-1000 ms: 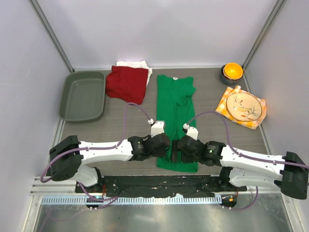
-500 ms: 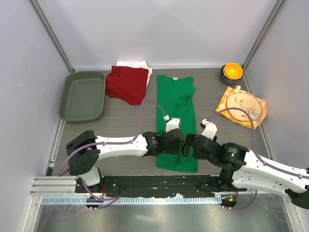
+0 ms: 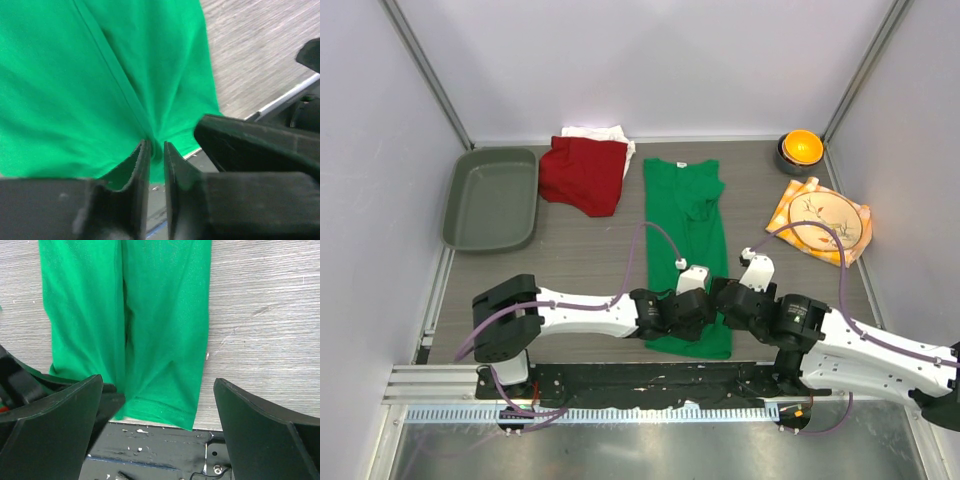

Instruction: Fold and stack the t-shirts

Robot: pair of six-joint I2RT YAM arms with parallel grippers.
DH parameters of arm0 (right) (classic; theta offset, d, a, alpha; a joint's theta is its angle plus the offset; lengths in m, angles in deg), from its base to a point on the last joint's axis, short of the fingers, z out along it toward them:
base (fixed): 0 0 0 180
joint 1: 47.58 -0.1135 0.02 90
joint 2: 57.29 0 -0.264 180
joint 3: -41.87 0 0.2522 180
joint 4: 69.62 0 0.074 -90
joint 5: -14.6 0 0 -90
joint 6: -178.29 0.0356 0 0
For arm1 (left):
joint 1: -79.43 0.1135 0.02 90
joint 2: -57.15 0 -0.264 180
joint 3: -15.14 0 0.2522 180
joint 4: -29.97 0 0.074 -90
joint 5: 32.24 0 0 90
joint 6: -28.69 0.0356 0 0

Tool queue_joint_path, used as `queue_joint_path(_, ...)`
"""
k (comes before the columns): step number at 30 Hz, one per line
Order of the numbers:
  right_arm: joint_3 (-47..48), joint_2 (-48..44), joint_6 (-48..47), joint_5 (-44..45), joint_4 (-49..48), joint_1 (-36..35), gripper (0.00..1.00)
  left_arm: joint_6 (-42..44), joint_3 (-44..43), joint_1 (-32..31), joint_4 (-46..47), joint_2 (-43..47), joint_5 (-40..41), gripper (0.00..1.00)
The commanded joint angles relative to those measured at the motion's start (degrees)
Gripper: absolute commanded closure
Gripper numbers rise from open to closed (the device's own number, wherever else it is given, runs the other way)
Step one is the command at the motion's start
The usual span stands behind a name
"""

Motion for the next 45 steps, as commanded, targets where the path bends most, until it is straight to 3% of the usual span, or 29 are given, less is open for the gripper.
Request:
queue_joint_path(1, 0.48, 0.77, 1.27, 3.06, -0.21, -0.19, 0.0, -1.02, 1.14, -2.5, 3.63, 1.02, -0.93, 0.61)
queue_joint_path(2, 0.48, 0.94, 1.27, 3.06, -0.21, -0.11, 0.0, -1.46, 2.19, -2.94, 3.81, 1.72, 0.04, 0.42)
queue_joint_path(4, 0.48, 1.12, 1.19, 2.97, -0.47, -0.19, 0.0, -2.78, 3.6, -3.82, 3.72, 3.04, 1.09, 0.26)
queue_joint_path(5, 0.48, 1.38, 1.19, 2.88, -0.47, -0.28, 0.0, -3.22, 5.17, -4.0, 3.46, 3.74, 2.06, 0.11)
queue_joint_path(8, 0.65, 2.26, 0.84, 2.62, -1.26, -0.19, 0.0, -4.8, 7.47, -4.17, 1.8, 7.26, 4.96, 0.03)
queue_joint_path(19, 0.83, 5.51, -4.52, -13.08, -13.91, -0.19, 0.01, -8.76, 15.81, -4.09, -14.45, 32.56, 21.48, 0.02)
queue_joint_path(26, -9.52, 1.83, -2.69, -29.61, -36.49, -0.28, 0.0, -9.29, 23.01, -3.3, -15.53, 50.56, 24.65, 0.0)
queue_joint_path(30, -15.68, 1.74, 0.12, -34.55, -46.86, -0.19, 0.0, -10.96, 27.68, -3.21, -13.77, 57.08, 24.74, 0.0)
queue_joint_path(34, -22.19, 0.68, 1.62, -35.7, -57.67, -0.19, 0.0, -11.84, 29.09, -3.21, -14.3, 58.07, 24.31, 0.0)
queue_joint_path(45, -39.85, -7.13, 6.19, -36.41, -65.07, -0.19, 0.0, -11.05, 29.8, -3.21, -9.29, 51.21, 21.32, 0.0)
